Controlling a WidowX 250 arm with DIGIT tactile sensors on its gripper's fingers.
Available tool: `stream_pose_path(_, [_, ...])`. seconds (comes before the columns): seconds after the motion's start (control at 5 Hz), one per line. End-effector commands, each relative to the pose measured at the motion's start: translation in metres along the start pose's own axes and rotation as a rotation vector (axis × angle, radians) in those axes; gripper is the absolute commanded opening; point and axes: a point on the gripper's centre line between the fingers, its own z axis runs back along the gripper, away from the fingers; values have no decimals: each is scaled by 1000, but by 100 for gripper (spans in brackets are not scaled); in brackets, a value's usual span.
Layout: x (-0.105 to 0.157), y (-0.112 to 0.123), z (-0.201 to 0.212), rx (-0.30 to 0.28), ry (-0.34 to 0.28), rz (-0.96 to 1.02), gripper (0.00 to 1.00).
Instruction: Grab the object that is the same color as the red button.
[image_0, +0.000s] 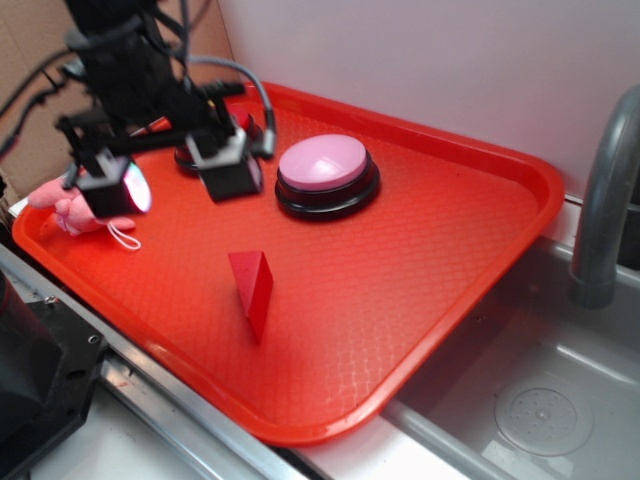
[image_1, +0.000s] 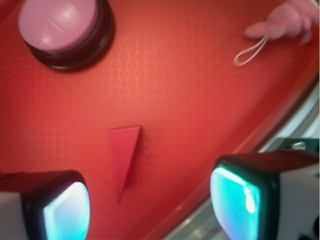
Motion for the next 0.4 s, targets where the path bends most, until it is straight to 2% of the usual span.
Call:
stream_pose_path(0.0, [4, -18, -43, -1, -15, 30, 100])
stream_pose_path(0.2, [7, -23, -57, -2, -3, 37, 100])
